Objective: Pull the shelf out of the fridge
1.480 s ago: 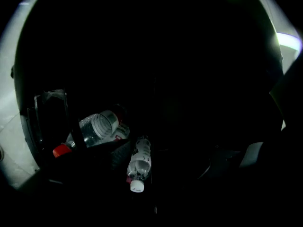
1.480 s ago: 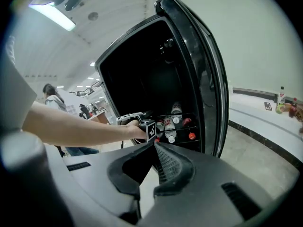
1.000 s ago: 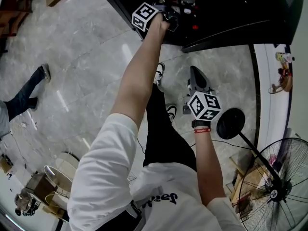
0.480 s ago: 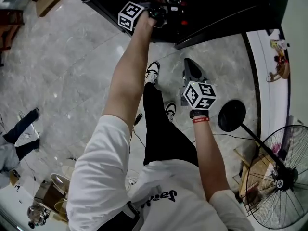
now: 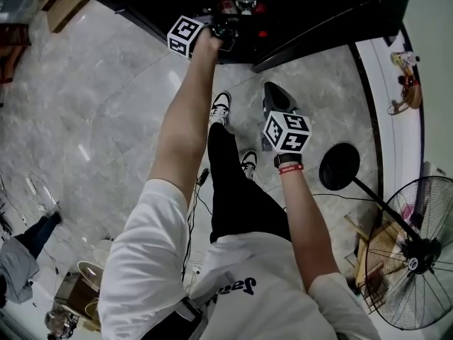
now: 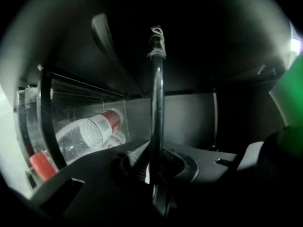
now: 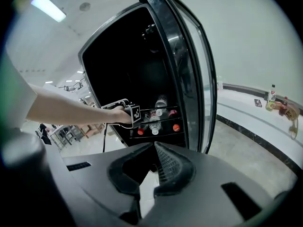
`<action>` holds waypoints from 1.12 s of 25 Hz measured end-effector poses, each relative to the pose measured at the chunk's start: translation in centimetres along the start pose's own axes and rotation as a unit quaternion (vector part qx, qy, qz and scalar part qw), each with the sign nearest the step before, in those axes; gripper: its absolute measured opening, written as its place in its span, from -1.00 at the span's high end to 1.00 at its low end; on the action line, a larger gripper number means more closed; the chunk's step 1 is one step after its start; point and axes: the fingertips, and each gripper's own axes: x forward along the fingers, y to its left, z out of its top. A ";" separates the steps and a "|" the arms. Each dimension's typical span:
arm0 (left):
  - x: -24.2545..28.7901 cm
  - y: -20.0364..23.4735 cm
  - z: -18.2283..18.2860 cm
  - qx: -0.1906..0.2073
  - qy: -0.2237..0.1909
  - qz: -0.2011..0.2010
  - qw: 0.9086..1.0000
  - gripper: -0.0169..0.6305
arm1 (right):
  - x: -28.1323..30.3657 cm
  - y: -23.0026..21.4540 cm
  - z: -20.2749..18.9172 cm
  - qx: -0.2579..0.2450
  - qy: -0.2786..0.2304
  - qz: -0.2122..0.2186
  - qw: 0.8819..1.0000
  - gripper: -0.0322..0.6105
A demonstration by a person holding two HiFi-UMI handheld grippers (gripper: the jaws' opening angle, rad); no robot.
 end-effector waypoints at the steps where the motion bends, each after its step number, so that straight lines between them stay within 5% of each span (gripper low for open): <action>1: -0.2 0.1 0.0 0.000 0.001 0.000 1.000 0.87 | 0.0 0.1 0.0 0.000 0.001 0.001 1.000 0.89; 28: -4.0 0.7 -1.1 -0.032 -0.010 0.044 0.998 0.85 | -1.4 0.4 3.7 0.014 -0.019 0.001 1.000 0.89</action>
